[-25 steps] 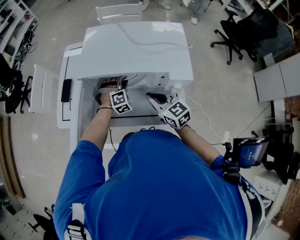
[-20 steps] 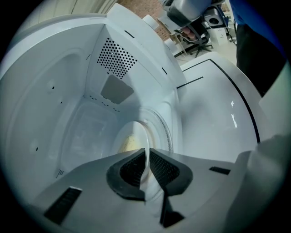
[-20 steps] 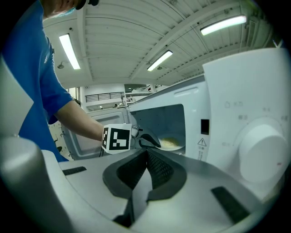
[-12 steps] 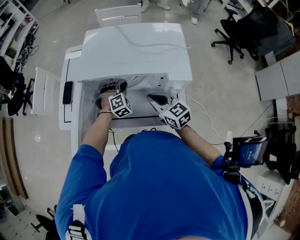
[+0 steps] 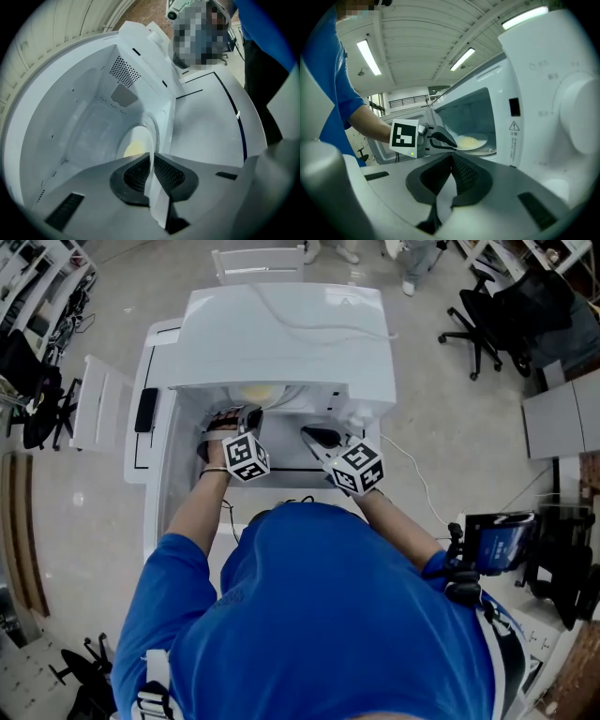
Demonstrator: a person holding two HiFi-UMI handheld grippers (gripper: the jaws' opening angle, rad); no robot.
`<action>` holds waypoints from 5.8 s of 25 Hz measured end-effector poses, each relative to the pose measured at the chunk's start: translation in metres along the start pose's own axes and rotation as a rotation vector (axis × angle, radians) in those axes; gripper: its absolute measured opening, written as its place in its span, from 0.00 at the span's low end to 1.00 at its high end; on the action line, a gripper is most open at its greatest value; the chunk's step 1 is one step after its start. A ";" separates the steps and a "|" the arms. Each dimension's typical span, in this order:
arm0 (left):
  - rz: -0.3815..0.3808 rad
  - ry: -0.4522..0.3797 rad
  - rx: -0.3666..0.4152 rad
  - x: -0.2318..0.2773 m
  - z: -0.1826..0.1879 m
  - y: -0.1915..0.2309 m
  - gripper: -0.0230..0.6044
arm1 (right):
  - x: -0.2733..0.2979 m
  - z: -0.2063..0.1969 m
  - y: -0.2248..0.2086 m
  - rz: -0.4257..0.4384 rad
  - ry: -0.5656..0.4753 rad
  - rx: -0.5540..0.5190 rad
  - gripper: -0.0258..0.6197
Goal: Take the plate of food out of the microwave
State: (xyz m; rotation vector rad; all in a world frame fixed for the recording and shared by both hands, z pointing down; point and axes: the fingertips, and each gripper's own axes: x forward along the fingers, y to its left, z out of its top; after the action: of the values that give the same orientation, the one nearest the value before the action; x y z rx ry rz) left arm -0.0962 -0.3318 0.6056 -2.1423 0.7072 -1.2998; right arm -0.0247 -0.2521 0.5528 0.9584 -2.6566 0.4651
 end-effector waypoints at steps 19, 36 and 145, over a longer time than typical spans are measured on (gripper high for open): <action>-0.010 -0.030 0.001 -0.021 0.009 -0.026 0.10 | -0.002 -0.015 0.001 -0.002 -0.002 0.098 0.04; 0.043 -0.118 -0.333 -0.040 0.001 -0.012 0.12 | 0.014 -0.012 0.002 0.013 -0.052 0.276 0.04; 0.027 -0.520 -1.814 -0.147 0.006 -0.067 0.29 | -0.056 -0.056 0.024 0.102 -0.337 1.260 0.07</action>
State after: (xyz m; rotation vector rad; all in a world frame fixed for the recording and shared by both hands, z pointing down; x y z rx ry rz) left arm -0.1383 -0.1837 0.5567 -3.3508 2.0633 0.4373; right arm 0.0094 -0.1814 0.5790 1.2152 -2.5035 2.3110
